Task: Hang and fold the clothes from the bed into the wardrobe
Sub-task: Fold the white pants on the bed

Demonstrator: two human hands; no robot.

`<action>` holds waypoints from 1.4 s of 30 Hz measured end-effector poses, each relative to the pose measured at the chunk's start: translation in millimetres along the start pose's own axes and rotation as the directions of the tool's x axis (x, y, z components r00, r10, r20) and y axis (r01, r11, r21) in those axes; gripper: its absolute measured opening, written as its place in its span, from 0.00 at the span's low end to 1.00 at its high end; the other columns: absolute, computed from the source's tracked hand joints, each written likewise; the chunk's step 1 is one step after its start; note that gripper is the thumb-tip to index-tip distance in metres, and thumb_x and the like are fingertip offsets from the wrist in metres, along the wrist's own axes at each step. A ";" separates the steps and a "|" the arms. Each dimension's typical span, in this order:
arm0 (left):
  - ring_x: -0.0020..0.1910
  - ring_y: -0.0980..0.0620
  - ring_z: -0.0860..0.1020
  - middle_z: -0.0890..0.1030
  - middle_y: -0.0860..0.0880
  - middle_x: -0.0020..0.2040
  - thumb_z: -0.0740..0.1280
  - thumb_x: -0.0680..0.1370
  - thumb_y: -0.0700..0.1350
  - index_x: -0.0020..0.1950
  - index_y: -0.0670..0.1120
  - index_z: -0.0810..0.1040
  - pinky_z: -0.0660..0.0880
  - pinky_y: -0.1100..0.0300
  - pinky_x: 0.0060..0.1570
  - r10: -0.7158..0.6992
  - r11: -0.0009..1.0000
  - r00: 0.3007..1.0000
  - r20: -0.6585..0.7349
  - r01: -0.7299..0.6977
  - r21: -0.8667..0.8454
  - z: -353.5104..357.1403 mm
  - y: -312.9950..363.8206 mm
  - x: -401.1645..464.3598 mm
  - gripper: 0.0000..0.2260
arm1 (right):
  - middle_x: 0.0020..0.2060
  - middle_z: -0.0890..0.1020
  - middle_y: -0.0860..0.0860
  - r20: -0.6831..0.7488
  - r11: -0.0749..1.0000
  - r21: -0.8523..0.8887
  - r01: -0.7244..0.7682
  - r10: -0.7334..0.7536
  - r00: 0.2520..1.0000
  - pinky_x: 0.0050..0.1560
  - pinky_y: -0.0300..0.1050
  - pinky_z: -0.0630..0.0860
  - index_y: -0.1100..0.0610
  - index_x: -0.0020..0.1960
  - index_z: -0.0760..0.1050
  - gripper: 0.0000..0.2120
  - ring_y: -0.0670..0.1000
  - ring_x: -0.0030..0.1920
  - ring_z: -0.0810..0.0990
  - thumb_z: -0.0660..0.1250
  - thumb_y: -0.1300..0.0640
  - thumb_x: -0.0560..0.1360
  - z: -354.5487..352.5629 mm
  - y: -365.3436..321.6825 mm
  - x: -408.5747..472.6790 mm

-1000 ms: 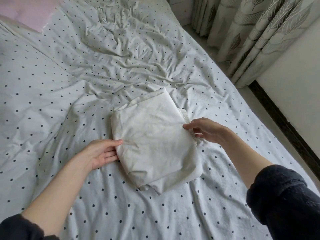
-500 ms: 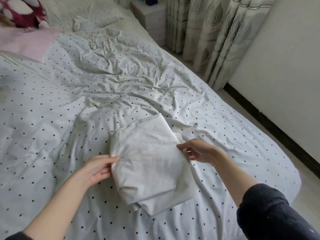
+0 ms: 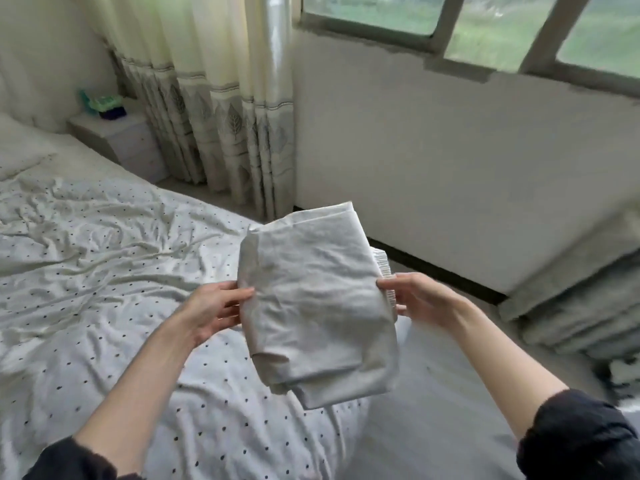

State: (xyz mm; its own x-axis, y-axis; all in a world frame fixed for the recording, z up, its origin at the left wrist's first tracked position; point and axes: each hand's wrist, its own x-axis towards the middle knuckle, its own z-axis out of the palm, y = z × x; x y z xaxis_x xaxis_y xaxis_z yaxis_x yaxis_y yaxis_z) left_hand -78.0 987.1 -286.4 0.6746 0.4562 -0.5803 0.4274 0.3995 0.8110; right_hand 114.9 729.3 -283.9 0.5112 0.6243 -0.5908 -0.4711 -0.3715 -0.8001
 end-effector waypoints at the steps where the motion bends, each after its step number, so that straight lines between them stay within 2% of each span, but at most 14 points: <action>1: 0.36 0.51 0.81 0.83 0.47 0.39 0.68 0.75 0.36 0.51 0.41 0.79 0.79 0.64 0.31 0.016 0.999 0.998 0.064 -0.018 0.037 28.1 10.2 -1.9 0.05 | 0.40 0.81 0.51 -0.049 0.999 0.042 0.025 -0.023 0.999 0.37 0.38 0.71 0.57 0.48 0.74 0.05 0.46 0.36 0.80 0.66 0.60 0.72 -22.5 0.9 -24.6; 6: 0.30 0.55 0.81 0.84 0.49 0.35 0.68 0.75 0.36 0.50 0.42 0.79 0.77 0.65 0.28 0.005 0.980 0.942 0.336 -0.072 0.186 170.7 35.8 -18.4 0.05 | 0.41 0.82 0.53 -0.320 0.978 0.174 0.112 -0.051 0.946 0.42 0.41 0.73 0.59 0.50 0.77 0.14 0.48 0.38 0.80 0.70 0.57 0.65 -120.4 22.5 -150.9; 10: 0.32 0.54 0.82 0.84 0.48 0.37 0.70 0.74 0.37 0.48 0.42 0.80 0.80 0.64 0.32 -0.044 0.945 0.843 0.536 -0.139 0.297 288.9 37.7 -43.4 0.04 | 0.41 0.81 0.52 -0.516 0.944 0.240 0.225 -0.072 0.854 0.44 0.40 0.73 0.59 0.48 0.77 0.10 0.48 0.39 0.79 0.70 0.59 0.67 -183.5 51.5 -253.9; 13: 0.33 0.53 0.82 0.84 0.48 0.38 0.70 0.73 0.37 0.48 0.42 0.81 0.80 0.63 0.34 -0.091 0.918 0.735 0.672 -0.199 0.342 373.9 28.7 -73.3 0.04 | 0.42 0.83 0.52 -0.658 0.908 0.267 0.322 -0.072 0.750 0.43 0.38 0.77 0.60 0.51 0.78 0.07 0.48 0.39 0.81 0.66 0.63 0.74 -217.3 84.5 -331.0; 16: 0.30 0.54 0.82 0.84 0.47 0.37 0.70 0.73 0.36 0.48 0.42 0.81 0.80 0.64 0.33 -0.151 0.890 0.612 0.776 -0.257 0.376 451.0 15.4 -110.8 0.05 | 0.42 0.84 0.53 -0.778 0.868 0.278 0.411 -0.047 0.626 0.43 0.39 0.79 0.60 0.52 0.79 0.09 0.49 0.40 0.82 0.65 0.64 0.74 -232.8 117.0 -406.8; 20: 0.28 0.55 0.79 0.82 0.47 0.34 0.70 0.73 0.37 0.46 0.41 0.81 0.78 0.66 0.30 -0.207 0.853 0.427 0.881 -0.363 0.376 545.1 1.4 -176.3 0.03 | 0.40 0.84 0.55 -0.922 0.802 0.234 0.550 0.002 0.388 0.41 0.41 0.80 0.62 0.51 0.78 0.08 0.50 0.38 0.84 0.65 0.65 0.73 -233.7 142.2 -506.1; 23: 0.29 0.55 0.80 0.83 0.47 0.36 0.70 0.73 0.37 0.44 0.41 0.81 0.79 0.65 0.32 -0.220 0.840 0.299 0.929 -0.425 0.336 594.7 -1.1 -218.4 0.02 | 0.44 0.84 0.56 -0.964 0.796 0.190 0.575 0.042 0.262 0.43 0.43 0.80 0.63 0.54 0.77 0.17 0.51 0.41 0.84 0.72 0.63 0.65 -225.8 148.0 -560.3; 24: 0.30 0.55 0.81 0.83 0.47 0.37 0.71 0.73 0.37 0.44 0.41 0.81 0.79 0.65 0.33 -0.234 0.834 0.231 0.944 -0.452 0.317 618.5 -0.3 -239.8 0.02 | 0.46 0.84 0.56 -0.980 0.787 0.166 0.594 0.064 0.189 0.45 0.44 0.80 0.63 0.55 0.77 0.21 0.52 0.43 0.84 0.73 0.63 0.63 -221.6 148.1 -585.2; 29: 0.35 0.53 0.82 0.84 0.46 0.42 0.72 0.72 0.39 0.46 0.42 0.82 0.81 0.62 0.39 -0.231 0.823 0.020 0.973 -0.529 0.207 691.5 14.6 -308.4 0.04 | 0.49 0.83 0.58 -0.993 0.753 0.026 0.658 0.092 -0.067 0.50 0.46 0.79 0.64 0.57 0.77 0.27 0.55 0.48 0.83 0.75 0.59 0.59 -204.6 134.8 -654.4; 30: 0.36 0.53 0.82 0.84 0.46 0.42 0.72 0.72 0.39 0.46 0.42 0.82 0.81 0.62 0.40 -0.225 0.821 -0.033 0.974 -0.544 0.171 707.3 17.0 -328.3 0.04 | 0.51 0.83 0.59 -0.986 0.745 -0.020 0.666 0.096 -0.137 0.51 0.47 0.78 0.65 0.58 0.76 0.32 0.56 0.51 0.82 0.79 0.57 0.56 -198.9 132.2 -668.8; 32: 0.37 0.53 0.82 0.84 0.46 0.41 0.72 0.72 0.39 0.47 0.41 0.82 0.80 0.63 0.38 -0.180 0.834 -0.083 0.980 -0.541 0.107 728.1 23.1 -357.6 0.05 | 0.54 0.82 0.59 -0.973 0.735 -0.072 0.674 0.097 -0.209 0.52 0.48 0.77 0.65 0.60 0.76 0.41 0.58 0.55 0.81 0.83 0.54 0.49 -193.8 126.1 -689.3; 34: 0.40 0.51 0.81 0.83 0.45 0.43 0.72 0.73 0.39 0.49 0.41 0.81 0.80 0.63 0.39 -0.164 0.847 -0.137 0.977 -0.527 0.068 751.1 24.6 -390.8 0.06 | 0.57 0.81 0.60 -0.953 0.713 -0.118 0.691 0.114 -0.281 0.52 0.48 0.76 0.66 0.62 0.74 0.35 0.58 0.57 0.79 0.78 0.57 0.57 -191.1 121.0 -713.5; 36: 0.42 0.49 0.80 0.82 0.45 0.45 0.71 0.73 0.40 0.49 0.41 0.80 0.78 0.59 0.45 -0.141 0.850 -0.165 0.976 -0.526 0.034 772.0 25.8 -417.9 0.06 | 0.58 0.80 0.60 -0.936 0.700 -0.145 0.700 0.132 -0.326 0.54 0.48 0.75 0.66 0.63 0.74 0.29 0.58 0.58 0.79 0.72 0.60 0.62 -193.3 117.3 -733.6; 42: 0.48 0.47 0.78 0.81 0.43 0.49 0.73 0.71 0.40 0.53 0.39 0.80 0.75 0.54 0.55 -0.056 0.840 -0.234 0.971 -0.536 -0.081 862.0 42.8 -495.6 0.12 | 0.54 0.81 0.55 -0.908 0.695 -0.215 0.686 0.116 -0.402 0.46 0.45 0.76 0.62 0.58 0.75 0.24 0.53 0.51 0.81 0.70 0.58 0.63 -235.4 94.8 -806.0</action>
State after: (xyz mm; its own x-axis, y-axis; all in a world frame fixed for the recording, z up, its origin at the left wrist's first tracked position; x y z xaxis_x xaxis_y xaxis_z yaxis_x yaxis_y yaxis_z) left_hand 124.8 92.7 100.2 0.4019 -0.9011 0.1627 -0.0515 0.1552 0.9865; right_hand -172.5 29.2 91.9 0.3927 -0.9183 0.0502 0.1782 0.0224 -0.9837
